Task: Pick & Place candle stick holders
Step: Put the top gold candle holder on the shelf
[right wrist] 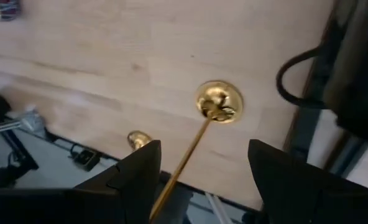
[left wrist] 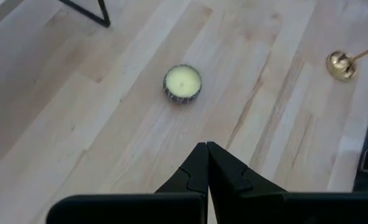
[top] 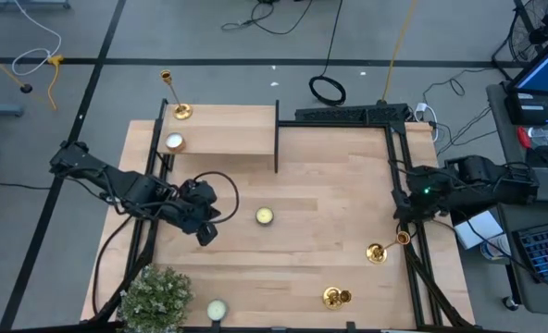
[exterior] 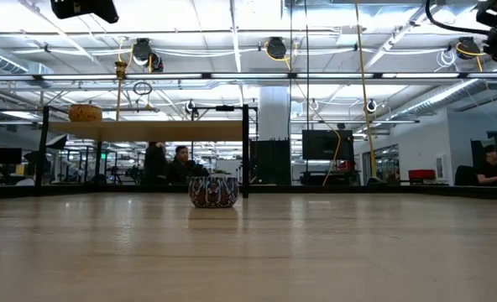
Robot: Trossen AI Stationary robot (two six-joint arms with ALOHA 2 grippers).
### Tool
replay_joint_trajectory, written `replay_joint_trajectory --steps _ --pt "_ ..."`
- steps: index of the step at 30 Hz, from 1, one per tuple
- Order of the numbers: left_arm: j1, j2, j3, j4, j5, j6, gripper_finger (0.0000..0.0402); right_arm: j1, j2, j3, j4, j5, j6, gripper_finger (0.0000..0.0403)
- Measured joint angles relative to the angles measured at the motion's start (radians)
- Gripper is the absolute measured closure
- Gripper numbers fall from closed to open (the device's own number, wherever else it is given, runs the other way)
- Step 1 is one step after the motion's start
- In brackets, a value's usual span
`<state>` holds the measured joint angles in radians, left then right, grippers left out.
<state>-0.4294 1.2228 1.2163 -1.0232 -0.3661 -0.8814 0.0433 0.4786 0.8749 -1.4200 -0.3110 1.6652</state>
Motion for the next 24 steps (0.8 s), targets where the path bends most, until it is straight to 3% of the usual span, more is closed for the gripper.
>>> replay_joint_trajectory --steps 3,6,9,13,16,24 --pt "-0.013 0.000 0.000 -0.100 0.023 -0.071 0.0398 0.000 0.000 0.000 -0.003 0.069 -0.009 0.0165" --pt "-0.039 -0.031 -0.002 -0.214 0.006 -0.271 0.0398 0.000 0.004 0.000 -0.003 0.149 -0.044 0.0165" --pt "-0.111 -0.124 -0.001 -0.256 -0.121 -0.516 0.0398 0.000 0.011 0.000 -0.002 0.225 -0.092 0.0165" --pt "-0.196 -0.248 -0.001 -0.334 -0.396 -0.839 0.0398 0.000 0.015 0.000 0.002 0.271 -0.153 0.0165" --pt "-0.212 -0.316 -0.001 -0.374 -0.487 -0.885 0.0398 0.000 0.014 0.000 0.007 0.281 -0.240 0.0165" --pt "-0.165 -0.367 -0.001 -0.417 -0.501 -0.856 0.0398 0.000 0.004 0.000 -0.081 0.332 -0.424 0.0165"
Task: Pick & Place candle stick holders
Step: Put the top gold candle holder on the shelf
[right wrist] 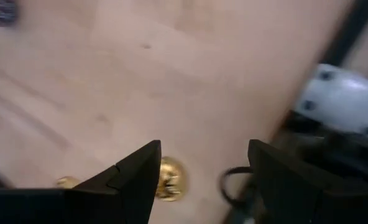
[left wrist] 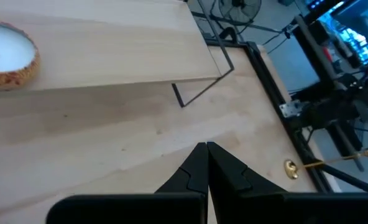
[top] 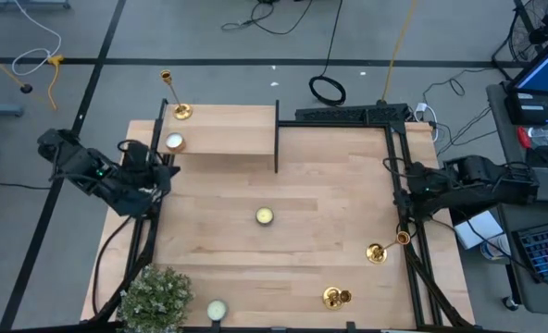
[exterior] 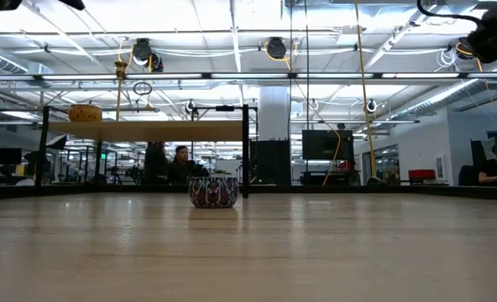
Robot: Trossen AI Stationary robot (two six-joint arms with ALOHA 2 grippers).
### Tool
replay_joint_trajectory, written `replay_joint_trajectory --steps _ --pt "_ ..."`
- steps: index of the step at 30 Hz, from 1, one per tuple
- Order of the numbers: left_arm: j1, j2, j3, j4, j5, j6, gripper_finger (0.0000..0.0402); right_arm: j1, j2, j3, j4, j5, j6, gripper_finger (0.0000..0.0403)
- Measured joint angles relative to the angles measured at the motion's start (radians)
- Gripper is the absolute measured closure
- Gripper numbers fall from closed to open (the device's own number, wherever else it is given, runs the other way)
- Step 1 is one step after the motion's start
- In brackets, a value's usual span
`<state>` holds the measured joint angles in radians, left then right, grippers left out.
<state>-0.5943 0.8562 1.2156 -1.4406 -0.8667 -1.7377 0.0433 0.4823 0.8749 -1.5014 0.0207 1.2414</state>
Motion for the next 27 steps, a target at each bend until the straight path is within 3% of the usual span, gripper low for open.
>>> replay_joint_trajectory --steps 3,9,15,19,27 --pt "0.010 0.012 0.000 0.001 0.013 0.037 0.0398 0.000 -0.011 0.000 -0.059 0.001 0.083 0.0166" --pt "0.012 0.049 0.000 0.001 0.066 0.095 0.0398 -0.001 -0.048 -0.025 -0.011 -0.212 0.299 0.0166" --pt "0.012 0.106 0.000 0.001 0.093 0.160 0.0398 0.000 -0.043 -0.025 0.103 -0.306 0.320 0.0166" --pt "0.011 0.143 0.000 0.002 0.103 0.197 0.0398 0.000 -0.043 -0.025 0.160 -0.433 0.364 0.0165" --pt "0.005 0.184 0.000 0.002 0.139 0.268 0.0398 0.000 -0.038 -0.024 0.137 -0.646 0.483 0.0165"
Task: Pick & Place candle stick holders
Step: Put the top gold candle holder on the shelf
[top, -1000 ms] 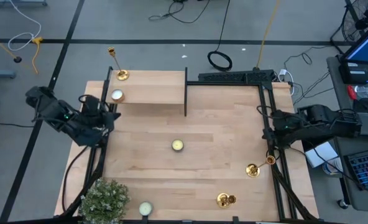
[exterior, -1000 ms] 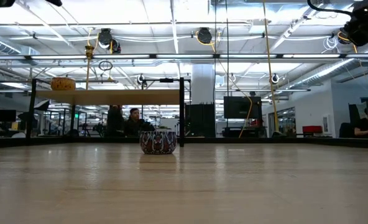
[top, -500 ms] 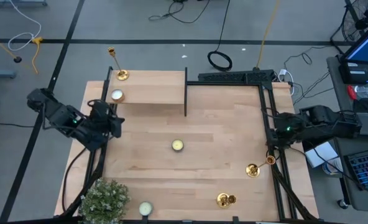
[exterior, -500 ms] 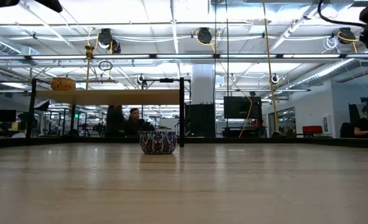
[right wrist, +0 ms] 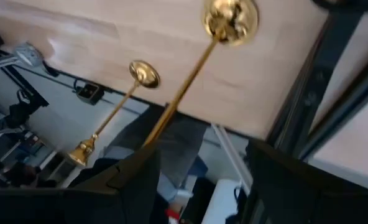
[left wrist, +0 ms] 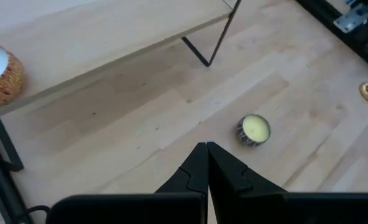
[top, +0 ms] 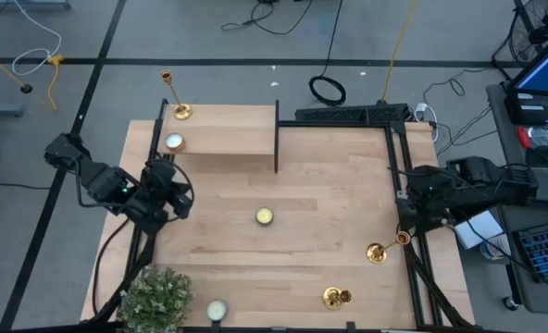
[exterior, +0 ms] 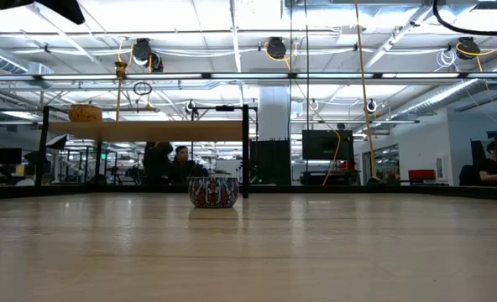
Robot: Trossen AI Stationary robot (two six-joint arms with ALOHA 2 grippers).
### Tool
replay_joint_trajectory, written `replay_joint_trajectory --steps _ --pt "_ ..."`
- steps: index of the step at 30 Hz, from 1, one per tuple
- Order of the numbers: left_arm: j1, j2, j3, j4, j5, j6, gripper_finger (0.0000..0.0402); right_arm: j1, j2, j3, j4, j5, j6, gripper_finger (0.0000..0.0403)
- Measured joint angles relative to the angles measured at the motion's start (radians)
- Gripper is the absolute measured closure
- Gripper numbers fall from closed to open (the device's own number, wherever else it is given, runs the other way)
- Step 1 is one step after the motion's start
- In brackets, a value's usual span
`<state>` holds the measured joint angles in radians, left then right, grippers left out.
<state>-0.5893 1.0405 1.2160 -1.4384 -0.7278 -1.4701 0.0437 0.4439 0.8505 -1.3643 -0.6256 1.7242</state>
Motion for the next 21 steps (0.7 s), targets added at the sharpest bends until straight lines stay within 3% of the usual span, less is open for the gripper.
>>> replay_joint_trajectory --steps 9,21 --pt "-0.079 0.000 0.000 0.011 -0.053 -0.023 0.0398 0.007 0.099 -0.021 0.040 -0.001 0.032 0.0165" --pt "-0.150 0.003 0.000 0.023 -0.087 -0.054 0.0398 0.165 0.250 -0.150 0.406 -0.113 0.119 0.0165"
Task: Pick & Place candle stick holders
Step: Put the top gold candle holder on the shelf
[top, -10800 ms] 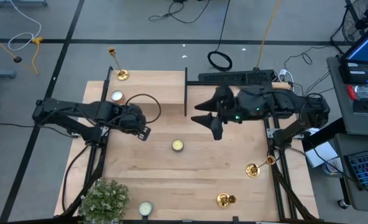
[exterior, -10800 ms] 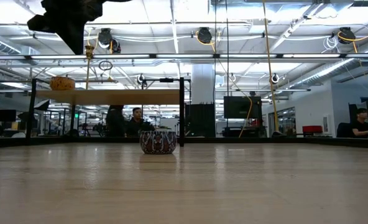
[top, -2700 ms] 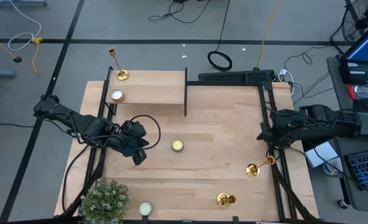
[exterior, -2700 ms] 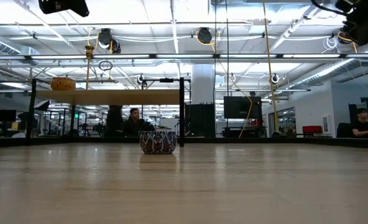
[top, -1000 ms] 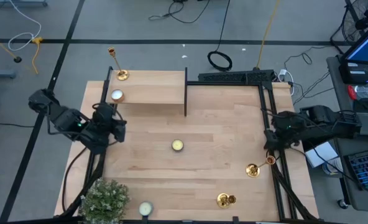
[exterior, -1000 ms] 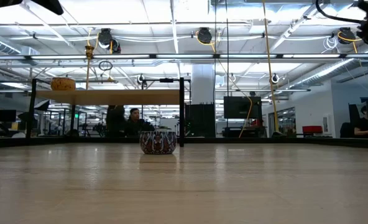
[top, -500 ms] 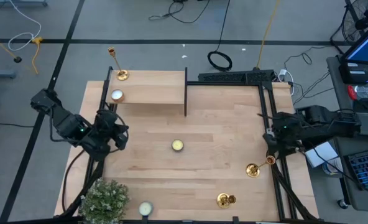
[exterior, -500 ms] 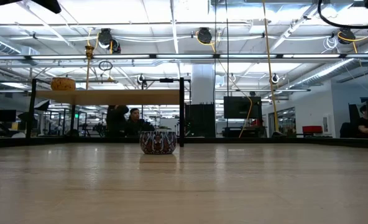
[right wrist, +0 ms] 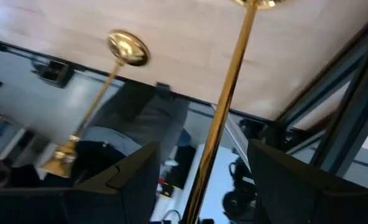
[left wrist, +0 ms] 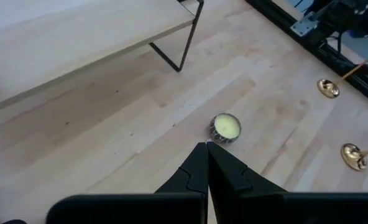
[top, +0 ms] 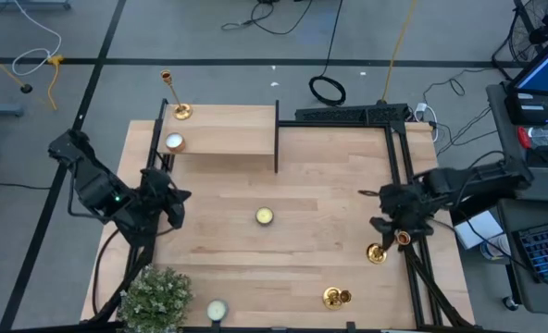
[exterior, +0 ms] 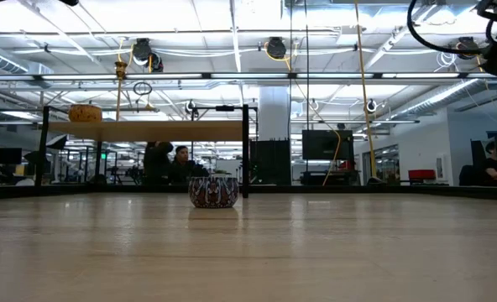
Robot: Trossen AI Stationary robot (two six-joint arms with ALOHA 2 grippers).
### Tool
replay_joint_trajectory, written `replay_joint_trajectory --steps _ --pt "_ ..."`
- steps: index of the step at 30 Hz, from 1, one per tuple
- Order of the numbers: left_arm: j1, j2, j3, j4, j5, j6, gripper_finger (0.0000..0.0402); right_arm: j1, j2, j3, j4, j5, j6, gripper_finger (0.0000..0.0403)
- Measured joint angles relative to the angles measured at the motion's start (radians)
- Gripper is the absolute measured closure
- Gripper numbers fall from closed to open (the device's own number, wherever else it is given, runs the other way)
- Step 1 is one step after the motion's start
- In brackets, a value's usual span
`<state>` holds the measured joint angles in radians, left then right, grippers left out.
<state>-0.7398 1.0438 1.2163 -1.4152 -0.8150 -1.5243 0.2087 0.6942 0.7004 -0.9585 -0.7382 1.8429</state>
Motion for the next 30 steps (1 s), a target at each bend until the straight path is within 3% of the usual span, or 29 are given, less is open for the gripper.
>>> replay_joint_trajectory --steps 7,11,19,30 --pt "-0.007 0.020 0.000 -0.001 -0.008 -0.003 0.0398 0.094 0.013 -0.057 0.115 0.004 0.087 0.0167" --pt "-0.007 0.031 0.000 -0.001 -0.008 -0.003 0.0398 0.126 0.013 -0.086 0.159 0.032 0.113 0.0189" --pt "-0.007 0.035 0.000 0.003 -0.028 -0.001 0.0398 0.126 0.013 -0.146 0.231 0.084 0.112 0.0248" --pt "-0.007 0.036 0.000 0.007 -0.032 -0.007 0.0398 0.125 0.013 -0.206 0.335 0.084 0.128 0.0287"
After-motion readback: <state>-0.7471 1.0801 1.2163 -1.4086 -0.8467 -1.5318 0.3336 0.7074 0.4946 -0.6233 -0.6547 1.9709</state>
